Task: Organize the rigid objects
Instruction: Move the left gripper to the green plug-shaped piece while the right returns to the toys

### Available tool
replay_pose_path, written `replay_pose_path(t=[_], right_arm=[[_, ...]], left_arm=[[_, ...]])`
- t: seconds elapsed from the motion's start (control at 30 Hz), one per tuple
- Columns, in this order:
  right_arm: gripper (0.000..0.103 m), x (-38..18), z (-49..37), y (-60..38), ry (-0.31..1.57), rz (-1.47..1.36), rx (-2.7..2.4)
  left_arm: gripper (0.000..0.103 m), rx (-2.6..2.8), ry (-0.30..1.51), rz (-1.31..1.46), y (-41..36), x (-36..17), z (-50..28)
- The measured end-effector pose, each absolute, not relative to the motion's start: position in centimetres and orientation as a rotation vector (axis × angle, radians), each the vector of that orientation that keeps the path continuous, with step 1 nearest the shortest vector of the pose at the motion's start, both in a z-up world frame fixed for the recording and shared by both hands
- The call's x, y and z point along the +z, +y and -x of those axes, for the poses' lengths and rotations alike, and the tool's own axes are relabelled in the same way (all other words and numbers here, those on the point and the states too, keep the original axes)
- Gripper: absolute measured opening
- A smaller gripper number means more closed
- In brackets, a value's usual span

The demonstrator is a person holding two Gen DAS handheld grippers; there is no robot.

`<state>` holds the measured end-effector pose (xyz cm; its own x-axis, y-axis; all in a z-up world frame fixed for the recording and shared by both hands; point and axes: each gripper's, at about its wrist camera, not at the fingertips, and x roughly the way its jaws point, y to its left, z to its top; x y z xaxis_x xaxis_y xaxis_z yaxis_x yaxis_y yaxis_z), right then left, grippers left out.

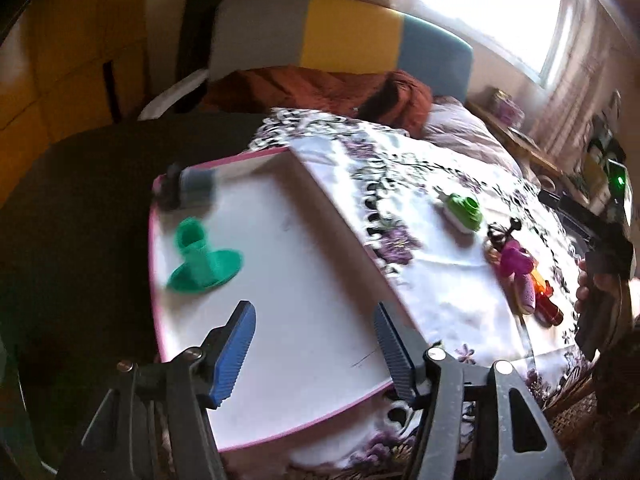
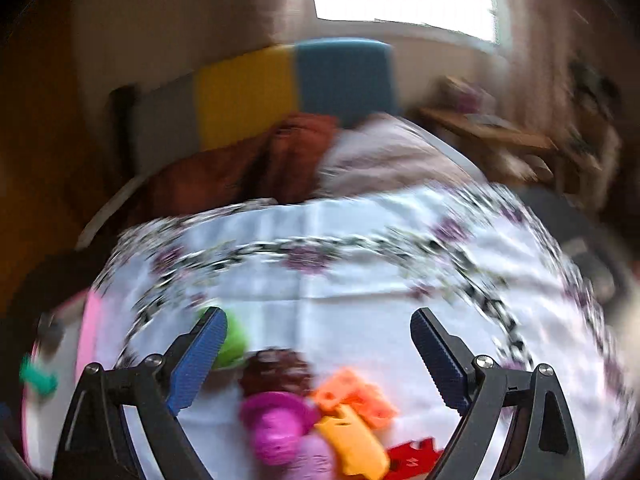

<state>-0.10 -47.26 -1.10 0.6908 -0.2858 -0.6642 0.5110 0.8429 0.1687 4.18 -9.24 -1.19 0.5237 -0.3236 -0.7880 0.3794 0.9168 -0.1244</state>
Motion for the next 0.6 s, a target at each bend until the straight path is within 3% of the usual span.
replay_pose_path(t=[0.6], right_arm=[[0.096, -1.4, 1.7, -50.7, 0.626, -0.596, -0.481]], left_arm=[[0.063, -0.669, 1.189, 0.074, -27.3, -3.7, -12.7]])
